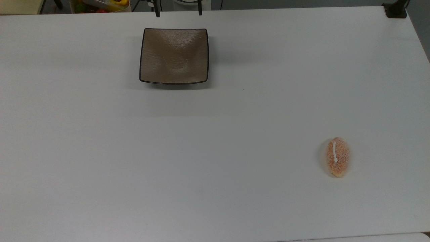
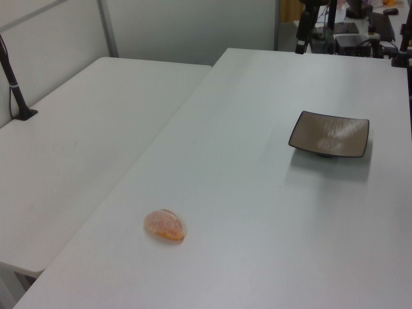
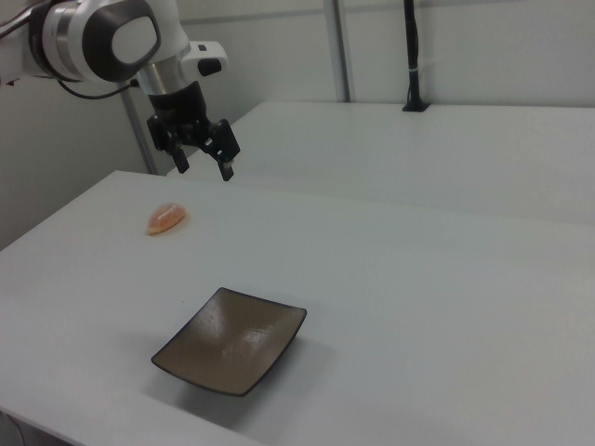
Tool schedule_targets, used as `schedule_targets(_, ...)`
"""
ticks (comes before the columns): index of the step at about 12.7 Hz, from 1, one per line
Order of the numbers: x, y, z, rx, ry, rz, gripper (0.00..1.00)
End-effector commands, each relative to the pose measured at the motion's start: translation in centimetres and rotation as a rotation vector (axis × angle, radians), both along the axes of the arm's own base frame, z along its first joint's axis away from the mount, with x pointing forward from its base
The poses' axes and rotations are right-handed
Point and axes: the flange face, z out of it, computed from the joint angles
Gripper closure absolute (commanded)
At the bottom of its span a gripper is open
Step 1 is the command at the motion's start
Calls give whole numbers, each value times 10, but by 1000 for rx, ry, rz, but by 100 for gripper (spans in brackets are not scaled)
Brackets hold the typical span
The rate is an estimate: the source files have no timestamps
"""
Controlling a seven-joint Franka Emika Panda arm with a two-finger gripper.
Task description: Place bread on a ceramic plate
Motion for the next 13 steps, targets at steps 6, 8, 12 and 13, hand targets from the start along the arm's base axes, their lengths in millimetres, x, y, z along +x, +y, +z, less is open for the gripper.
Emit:
schedule_targets(6, -1, 1, 0, 19, -19, 12, 0)
schedule_targets(8, -1, 3, 1, 19, -19, 17, 0)
schedule_targets(12, 3, 4, -9, 17, 0, 17, 0)
schedule_targets(13, 4, 8, -10, 18, 1, 21, 0)
